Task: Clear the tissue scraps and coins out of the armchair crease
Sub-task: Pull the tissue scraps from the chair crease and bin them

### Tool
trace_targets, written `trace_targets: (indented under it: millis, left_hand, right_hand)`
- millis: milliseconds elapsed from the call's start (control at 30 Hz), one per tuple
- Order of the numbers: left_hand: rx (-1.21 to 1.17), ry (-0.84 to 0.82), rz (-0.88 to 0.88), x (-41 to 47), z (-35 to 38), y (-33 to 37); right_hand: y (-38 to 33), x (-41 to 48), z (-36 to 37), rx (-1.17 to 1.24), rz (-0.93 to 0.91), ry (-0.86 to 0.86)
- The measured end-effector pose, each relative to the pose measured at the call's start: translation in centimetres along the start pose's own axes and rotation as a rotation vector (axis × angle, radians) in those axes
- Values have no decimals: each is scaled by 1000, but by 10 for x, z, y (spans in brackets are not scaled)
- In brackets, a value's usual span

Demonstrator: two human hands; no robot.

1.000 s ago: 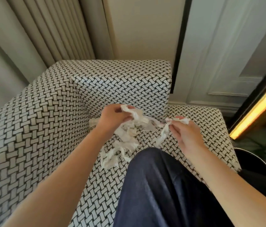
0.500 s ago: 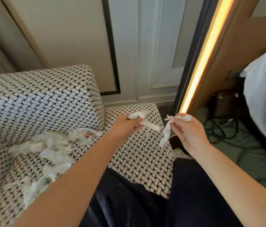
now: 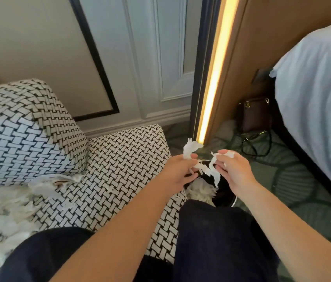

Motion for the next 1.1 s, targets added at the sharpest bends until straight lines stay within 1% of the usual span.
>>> trace_targets:
  millis: [167,367,467,633,733,867,967,1100]
  left_hand:
    - [114,-40,-19,8,10,-5]
    - [231,-49,3,7,11,-2]
    - [266,-53,1,5,11,-1]
    - [313,-88,24,-4,9,5]
    - [339,-85,60,-14,6,13]
    - [300,-14,118,-37,-10,28]
    - [261,33,164,-61,-30,40]
    - [363,91,285,-101,-66,62]
  right_hand:
    - [10,12,-3,-265,23,-54]
    - [16,8,0,-520,120,-244]
    - [16,5,-1,-553,166,-272]
    - [11,3,-1,-592,184,-243]
    - [1,-5,6,-605,149,-267]
    - [-21,-31,26,-643,53,-332]
    - [-38,-58,47,-716,-98,-372]
    - [-53,-98,87,-794,-250,-438]
Point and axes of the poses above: each hand's wrist, its own x-axis towards the middle knuckle, its own z-axis out of the palm, y = z × x, the point moved 5 cm from there along x, towards the middle knuckle, and after that the axes turned 4 degrees about z, right-handed, at the moved point
